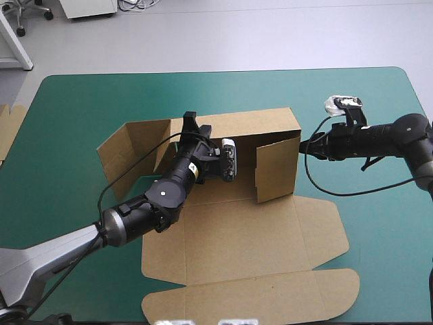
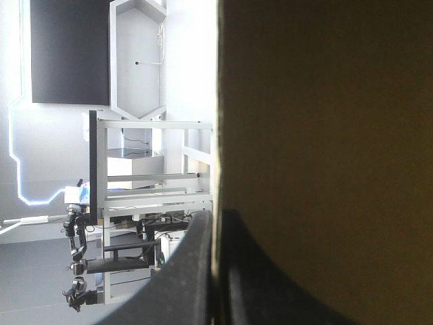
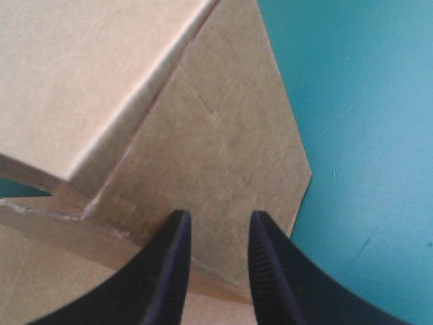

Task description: Fold the box

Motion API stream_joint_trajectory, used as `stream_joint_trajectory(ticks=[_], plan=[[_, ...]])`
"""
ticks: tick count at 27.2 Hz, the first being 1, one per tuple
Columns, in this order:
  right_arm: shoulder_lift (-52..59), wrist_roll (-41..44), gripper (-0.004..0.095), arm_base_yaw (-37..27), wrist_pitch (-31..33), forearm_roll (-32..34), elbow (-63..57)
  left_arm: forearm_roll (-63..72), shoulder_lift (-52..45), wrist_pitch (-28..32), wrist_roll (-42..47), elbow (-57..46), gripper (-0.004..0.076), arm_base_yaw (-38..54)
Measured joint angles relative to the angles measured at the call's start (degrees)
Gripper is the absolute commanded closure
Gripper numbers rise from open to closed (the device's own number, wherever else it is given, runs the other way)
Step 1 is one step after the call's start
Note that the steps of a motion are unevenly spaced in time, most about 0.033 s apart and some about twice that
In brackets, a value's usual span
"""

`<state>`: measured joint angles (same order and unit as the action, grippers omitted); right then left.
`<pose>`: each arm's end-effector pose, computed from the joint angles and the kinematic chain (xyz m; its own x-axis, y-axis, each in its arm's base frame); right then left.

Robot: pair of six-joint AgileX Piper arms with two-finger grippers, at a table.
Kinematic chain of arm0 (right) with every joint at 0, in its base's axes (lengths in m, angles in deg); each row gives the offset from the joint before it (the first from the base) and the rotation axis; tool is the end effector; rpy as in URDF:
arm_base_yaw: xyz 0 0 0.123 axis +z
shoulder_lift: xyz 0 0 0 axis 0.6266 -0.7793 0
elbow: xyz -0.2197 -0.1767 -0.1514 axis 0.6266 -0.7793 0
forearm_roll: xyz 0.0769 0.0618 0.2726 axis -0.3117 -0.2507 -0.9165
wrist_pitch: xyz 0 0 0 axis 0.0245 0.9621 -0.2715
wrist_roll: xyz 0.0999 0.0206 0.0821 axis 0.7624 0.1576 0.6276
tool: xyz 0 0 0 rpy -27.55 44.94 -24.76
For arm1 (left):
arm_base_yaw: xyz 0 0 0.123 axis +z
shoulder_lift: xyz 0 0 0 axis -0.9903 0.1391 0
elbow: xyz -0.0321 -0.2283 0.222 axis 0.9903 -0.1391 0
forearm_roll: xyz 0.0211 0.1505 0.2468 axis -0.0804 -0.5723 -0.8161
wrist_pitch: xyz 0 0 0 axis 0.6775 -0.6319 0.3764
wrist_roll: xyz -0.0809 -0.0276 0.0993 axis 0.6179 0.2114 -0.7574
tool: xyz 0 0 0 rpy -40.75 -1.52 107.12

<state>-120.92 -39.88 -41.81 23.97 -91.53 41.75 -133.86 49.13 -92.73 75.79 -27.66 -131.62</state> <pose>0.3616 0.0623 0.3112 -0.7570 -0.1161 -0.6430 -0.4596 0.7942 0.3976 0.3075 -0.2625 0.3114 0.2707 0.9500 -0.1554 0.3350 0.0584 0.9404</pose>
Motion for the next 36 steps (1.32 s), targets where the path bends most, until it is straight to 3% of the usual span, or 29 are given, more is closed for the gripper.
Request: stream_joint_trajectory(ticks=[30, 36], plan=[[13.5, -0.6, 0.0629, 3.8, -1.1, -0.7, -13.1, 0.0, 0.0, 0.1, -0.1, 0.0, 0.0734, 0.2], [18.0, 1.1, 0.0631, 4.7, -3.2, 2.3, -14.1, 0.0, 0.0, 0.1, -0.1, 0.0, 0.0734, 0.2]])
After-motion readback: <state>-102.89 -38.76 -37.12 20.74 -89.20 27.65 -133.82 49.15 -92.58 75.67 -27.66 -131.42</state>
